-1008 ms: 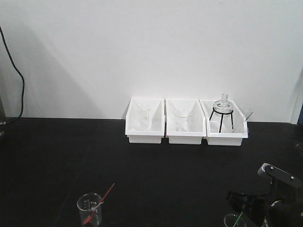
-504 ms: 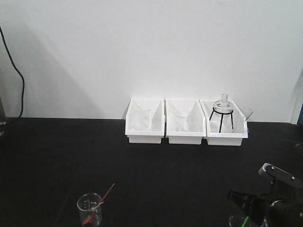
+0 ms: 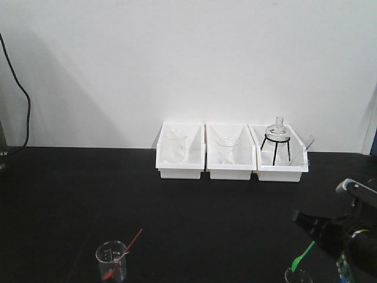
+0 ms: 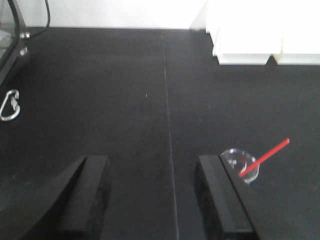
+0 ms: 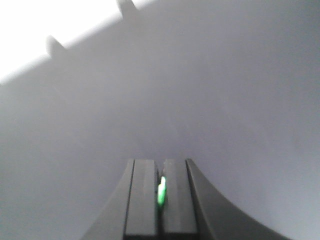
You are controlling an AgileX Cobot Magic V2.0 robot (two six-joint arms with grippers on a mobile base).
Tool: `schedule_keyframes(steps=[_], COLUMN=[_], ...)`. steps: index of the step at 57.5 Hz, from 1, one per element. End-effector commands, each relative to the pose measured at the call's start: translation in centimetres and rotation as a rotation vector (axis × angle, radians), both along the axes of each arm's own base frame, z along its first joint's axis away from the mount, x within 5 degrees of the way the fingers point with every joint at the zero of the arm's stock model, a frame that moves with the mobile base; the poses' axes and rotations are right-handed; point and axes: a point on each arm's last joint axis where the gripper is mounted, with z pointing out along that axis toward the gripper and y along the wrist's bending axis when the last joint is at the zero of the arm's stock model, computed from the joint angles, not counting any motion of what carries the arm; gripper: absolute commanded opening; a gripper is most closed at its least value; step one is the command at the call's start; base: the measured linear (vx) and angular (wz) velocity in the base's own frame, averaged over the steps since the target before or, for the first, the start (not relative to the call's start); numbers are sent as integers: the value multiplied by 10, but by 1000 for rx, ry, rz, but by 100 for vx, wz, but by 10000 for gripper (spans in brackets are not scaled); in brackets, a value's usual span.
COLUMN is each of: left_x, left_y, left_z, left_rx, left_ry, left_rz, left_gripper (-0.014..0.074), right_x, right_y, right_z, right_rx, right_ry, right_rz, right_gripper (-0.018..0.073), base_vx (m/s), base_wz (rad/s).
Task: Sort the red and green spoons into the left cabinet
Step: 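Grasp the green spoon in its beaker with the right gripper and lift, then grasp the red spoon in its beaker with the left gripper and lift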
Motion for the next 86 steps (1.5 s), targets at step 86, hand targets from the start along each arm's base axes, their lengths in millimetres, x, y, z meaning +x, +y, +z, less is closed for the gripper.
schedule_keyframes(steps=[86], left_x=[163], left_y=[-94], left_z=[-82], left_rx=[165], left_ry=[86], left_rz=[-736], left_gripper=[491], right_x=[-55], right_y=[-3], right_z=[114], right_rx=[-274], right_ry=[-352], right_rz=[179], right_gripper=[-8], base_vx=[0], base_wz=[0])
